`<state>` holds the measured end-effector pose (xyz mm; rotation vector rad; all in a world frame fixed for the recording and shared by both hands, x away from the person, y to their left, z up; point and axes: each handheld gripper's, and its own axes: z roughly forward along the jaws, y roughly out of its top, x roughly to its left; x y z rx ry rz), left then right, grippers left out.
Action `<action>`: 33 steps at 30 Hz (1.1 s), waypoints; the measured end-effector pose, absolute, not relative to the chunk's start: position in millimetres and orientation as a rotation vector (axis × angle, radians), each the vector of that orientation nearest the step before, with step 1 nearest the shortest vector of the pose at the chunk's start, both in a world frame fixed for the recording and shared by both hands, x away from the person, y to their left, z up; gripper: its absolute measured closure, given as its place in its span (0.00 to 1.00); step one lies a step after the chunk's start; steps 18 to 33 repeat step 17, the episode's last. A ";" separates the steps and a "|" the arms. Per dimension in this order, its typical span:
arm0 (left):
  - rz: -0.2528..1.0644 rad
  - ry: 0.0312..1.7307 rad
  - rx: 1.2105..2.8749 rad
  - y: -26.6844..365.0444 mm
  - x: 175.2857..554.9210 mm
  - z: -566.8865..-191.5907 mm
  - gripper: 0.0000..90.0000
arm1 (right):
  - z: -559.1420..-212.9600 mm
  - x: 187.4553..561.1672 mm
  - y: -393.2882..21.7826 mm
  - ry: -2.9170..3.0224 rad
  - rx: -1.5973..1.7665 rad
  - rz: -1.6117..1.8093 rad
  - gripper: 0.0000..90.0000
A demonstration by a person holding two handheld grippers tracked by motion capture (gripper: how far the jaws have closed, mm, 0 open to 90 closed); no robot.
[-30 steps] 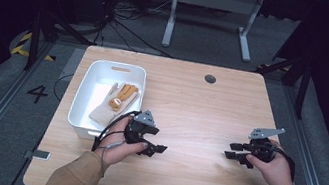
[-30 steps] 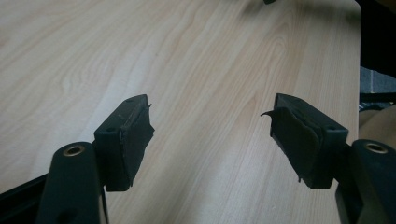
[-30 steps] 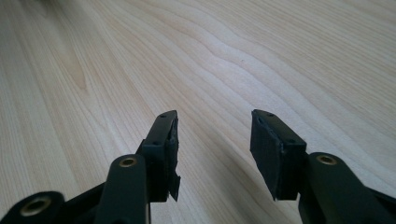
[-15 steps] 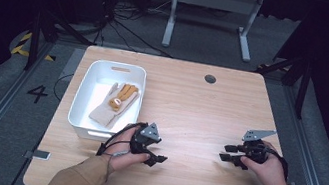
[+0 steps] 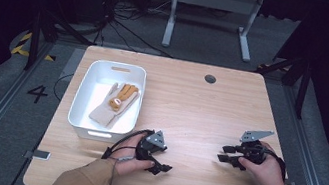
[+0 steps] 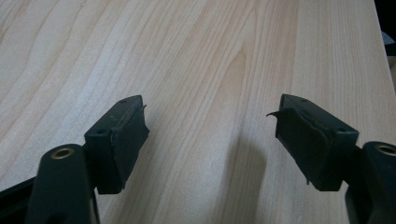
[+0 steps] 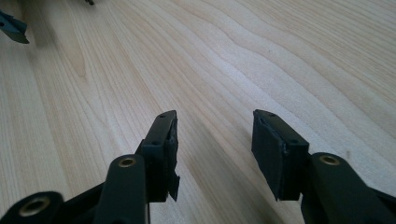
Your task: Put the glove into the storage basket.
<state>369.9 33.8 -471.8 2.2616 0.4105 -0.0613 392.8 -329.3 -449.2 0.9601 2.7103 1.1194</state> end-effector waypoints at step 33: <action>-0.132 0.483 2.155 37.0 370.8 -465.9 0.23 | -448.5 393.6 -328.5 2.705 0.952 1.113 0.57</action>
